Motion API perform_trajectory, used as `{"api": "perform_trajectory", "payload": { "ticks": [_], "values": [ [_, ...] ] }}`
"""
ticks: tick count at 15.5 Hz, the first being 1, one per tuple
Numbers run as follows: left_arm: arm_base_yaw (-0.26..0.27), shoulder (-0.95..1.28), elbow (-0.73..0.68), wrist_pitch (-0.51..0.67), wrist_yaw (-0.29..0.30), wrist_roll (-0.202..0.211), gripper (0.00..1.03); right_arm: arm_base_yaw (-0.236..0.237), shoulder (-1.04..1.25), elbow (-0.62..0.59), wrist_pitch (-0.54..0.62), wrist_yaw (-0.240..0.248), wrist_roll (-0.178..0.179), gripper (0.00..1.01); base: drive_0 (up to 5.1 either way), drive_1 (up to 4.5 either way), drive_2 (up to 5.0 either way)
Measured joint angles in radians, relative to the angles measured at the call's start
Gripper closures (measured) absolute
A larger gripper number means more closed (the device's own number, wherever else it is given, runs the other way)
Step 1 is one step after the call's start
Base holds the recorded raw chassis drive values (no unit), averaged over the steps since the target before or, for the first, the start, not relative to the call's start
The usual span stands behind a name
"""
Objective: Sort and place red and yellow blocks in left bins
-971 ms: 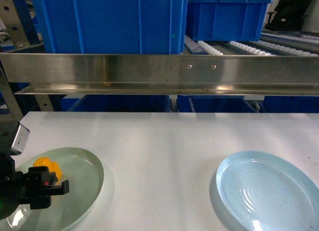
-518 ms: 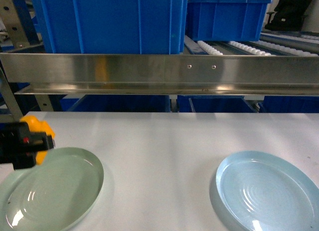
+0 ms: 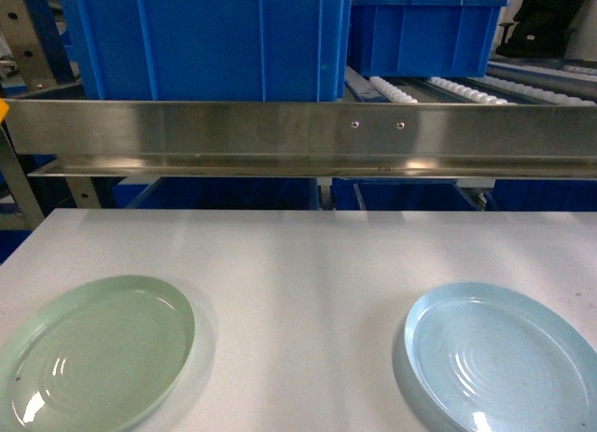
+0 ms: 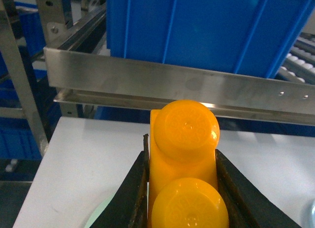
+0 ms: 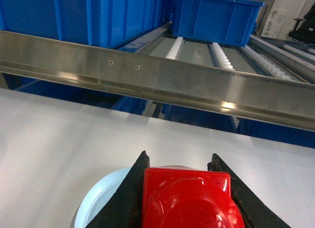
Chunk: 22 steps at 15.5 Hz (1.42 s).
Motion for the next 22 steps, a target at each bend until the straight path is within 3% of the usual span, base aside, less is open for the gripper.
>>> {"api": "perform_trajectory", "payload": {
  "ticks": [2,4,7,16,22],
  "values": [
    [-0.042,-0.045,0.006,0.001,-0.032,0.01,0.75,0.0,0.0,0.0,0.0,0.0,0.0,0.73,0.0,0.0,0.0],
    [-0.076,-0.056,0.01,0.041,-0.066,0.06,0.75,0.0,0.0,0.0,0.0,0.0,0.0,0.73,0.0,0.0,0.0],
    [-0.081,-0.075,0.018,0.063,-0.068,0.101,0.76,0.0,0.0,0.0,0.0,0.0,0.0,0.73,0.0,0.0,0.0],
    [-0.085,-0.073,0.019,0.064,-0.069,0.108,0.76,0.0,0.0,0.0,0.0,0.005,0.0,0.73,-4.4,2.11,2.3],
    [-0.082,-0.07,0.019,0.062,-0.072,0.108,0.76,0.0,0.0,0.0,0.001,0.004,0.0,0.73,-4.1,-0.35,4.5]
  ]
}}
